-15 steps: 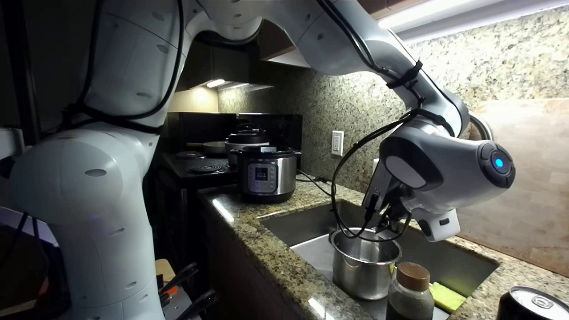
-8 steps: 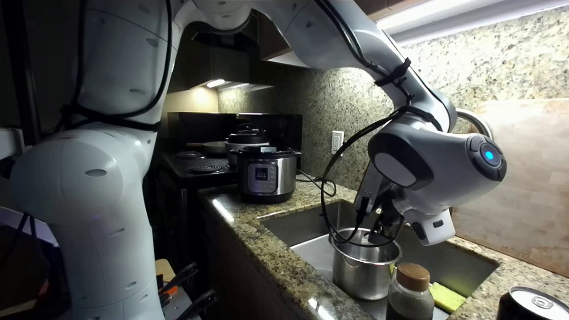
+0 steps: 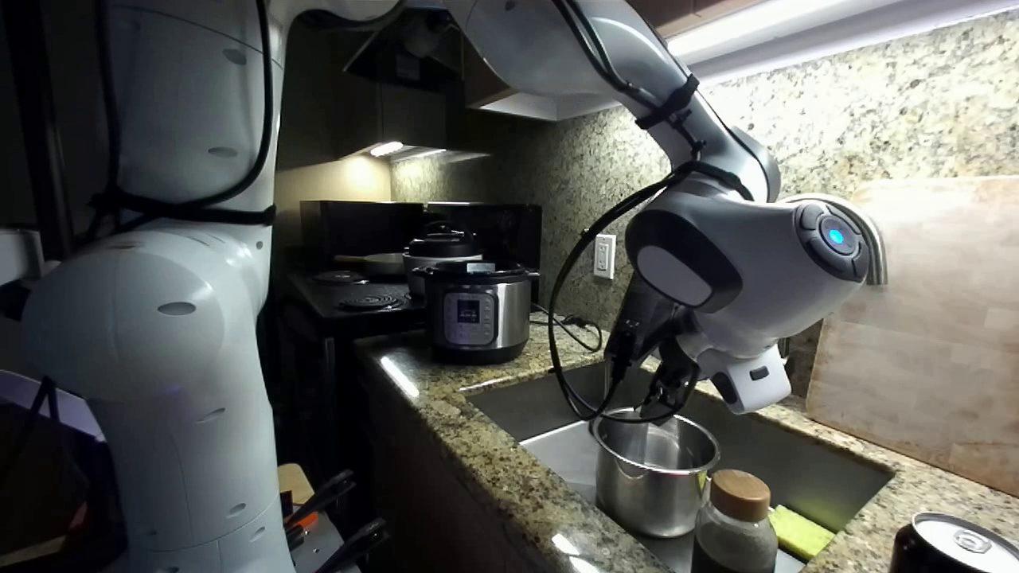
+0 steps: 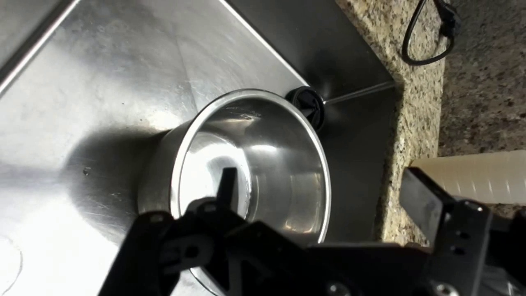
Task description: Remove the metal bowl from the cooker and put it in the sink
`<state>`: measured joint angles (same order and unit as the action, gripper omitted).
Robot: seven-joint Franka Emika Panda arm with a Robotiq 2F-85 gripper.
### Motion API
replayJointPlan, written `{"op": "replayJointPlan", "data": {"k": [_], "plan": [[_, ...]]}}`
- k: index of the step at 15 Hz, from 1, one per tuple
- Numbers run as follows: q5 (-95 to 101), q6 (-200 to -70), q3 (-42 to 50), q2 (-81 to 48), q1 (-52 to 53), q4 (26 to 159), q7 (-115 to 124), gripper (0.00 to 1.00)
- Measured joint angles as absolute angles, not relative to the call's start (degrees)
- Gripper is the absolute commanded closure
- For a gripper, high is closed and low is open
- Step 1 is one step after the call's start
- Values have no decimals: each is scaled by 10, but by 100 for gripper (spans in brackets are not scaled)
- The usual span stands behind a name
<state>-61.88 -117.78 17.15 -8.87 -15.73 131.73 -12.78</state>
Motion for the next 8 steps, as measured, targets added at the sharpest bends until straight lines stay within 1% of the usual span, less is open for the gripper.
{"op": "replayJointPlan", "data": {"k": [8], "plan": [[-607,-1178,169,-59,-154,1338,-120,0]]}}
